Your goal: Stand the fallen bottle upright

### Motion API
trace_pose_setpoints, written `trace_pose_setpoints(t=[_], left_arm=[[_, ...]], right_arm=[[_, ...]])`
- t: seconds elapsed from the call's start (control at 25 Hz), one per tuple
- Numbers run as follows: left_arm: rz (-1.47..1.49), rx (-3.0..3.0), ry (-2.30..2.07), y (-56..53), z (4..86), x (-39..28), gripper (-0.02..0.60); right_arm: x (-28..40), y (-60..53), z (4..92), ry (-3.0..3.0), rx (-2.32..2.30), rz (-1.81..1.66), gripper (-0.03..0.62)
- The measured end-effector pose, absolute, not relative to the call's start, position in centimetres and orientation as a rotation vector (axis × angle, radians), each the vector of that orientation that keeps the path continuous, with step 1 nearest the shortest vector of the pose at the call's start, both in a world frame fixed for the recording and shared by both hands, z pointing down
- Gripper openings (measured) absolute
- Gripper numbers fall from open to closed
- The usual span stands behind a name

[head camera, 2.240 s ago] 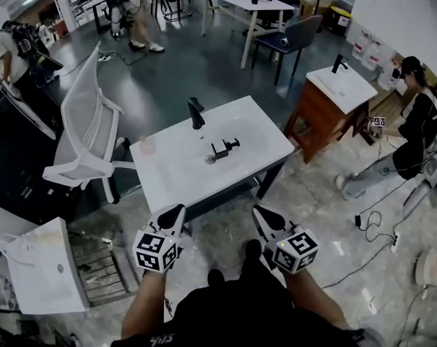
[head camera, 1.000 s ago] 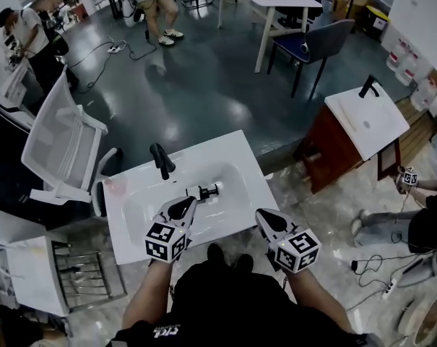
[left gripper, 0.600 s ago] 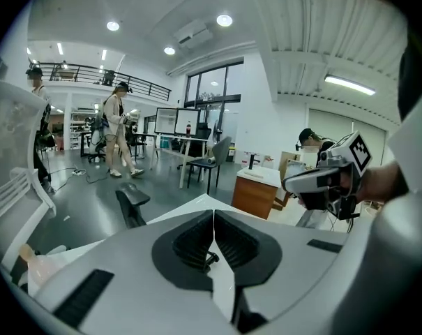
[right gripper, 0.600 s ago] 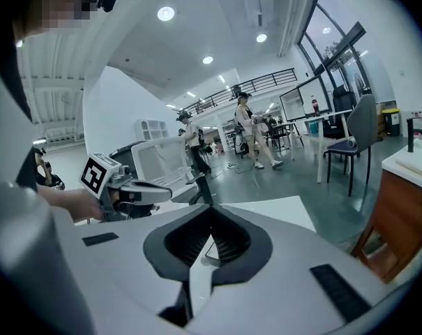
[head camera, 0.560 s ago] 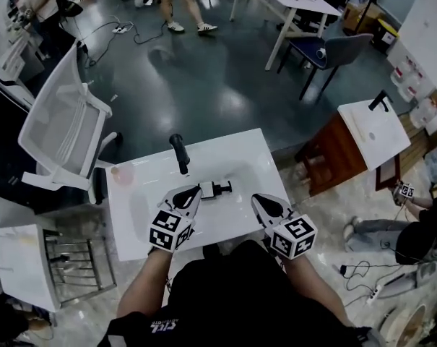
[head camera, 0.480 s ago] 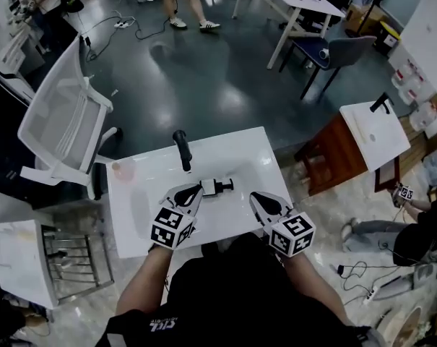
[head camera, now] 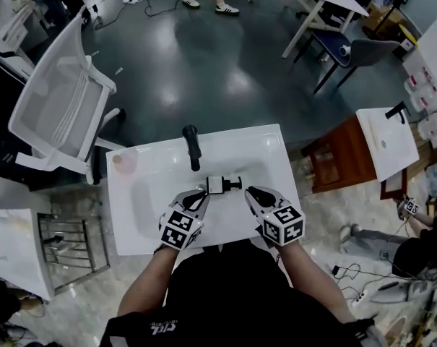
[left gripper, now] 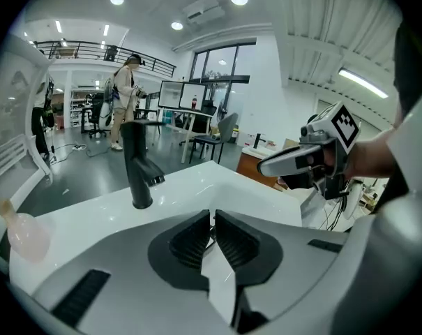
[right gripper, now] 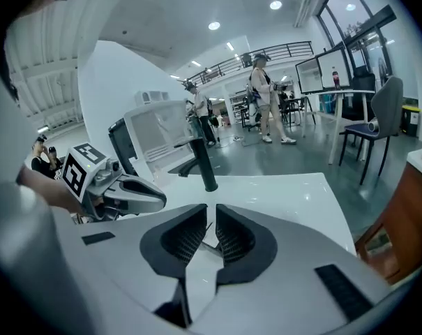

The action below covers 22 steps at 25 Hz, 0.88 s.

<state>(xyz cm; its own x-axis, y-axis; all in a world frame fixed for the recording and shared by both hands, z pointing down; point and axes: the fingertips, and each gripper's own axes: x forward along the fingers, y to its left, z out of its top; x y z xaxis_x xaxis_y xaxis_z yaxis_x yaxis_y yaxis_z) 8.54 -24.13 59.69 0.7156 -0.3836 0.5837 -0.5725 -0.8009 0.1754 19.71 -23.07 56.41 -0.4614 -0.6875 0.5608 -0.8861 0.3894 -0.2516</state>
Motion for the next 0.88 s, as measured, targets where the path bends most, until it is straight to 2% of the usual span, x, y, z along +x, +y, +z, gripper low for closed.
trace_pose_setpoints(t=[0.08,0.16,0.4,0.68,0.88], left_arm=[[0.81,2.551,-0.736,-24.5,61.6,8.9,0.05],[0.854,2.52,-0.719,-24.9,63.5,9.2,0.14],[0.96,2.451,-0.656,-26.3,68.7,9.2,0.26],[0.979,2.415,-0.623,-27.5,72.5,9.9,0.275],[0.992,2.386,-0.61,-27.4,74.3,10.7,0.278]], right_arm=[[19.8,-24.1,58.6,-2.262,1.338,0.78,0.061],[19.9,-25.0,60.7,-2.234,1.318,0.809,0.066],[19.9,-27.3,66.2,-2.147,1.285,0.863,0.085],[20.3,-28.2,72.2,-2.032,1.18,0.925,0.146],[21.4,-28.1,75.2,-1.945,1.148,0.934,0.153]])
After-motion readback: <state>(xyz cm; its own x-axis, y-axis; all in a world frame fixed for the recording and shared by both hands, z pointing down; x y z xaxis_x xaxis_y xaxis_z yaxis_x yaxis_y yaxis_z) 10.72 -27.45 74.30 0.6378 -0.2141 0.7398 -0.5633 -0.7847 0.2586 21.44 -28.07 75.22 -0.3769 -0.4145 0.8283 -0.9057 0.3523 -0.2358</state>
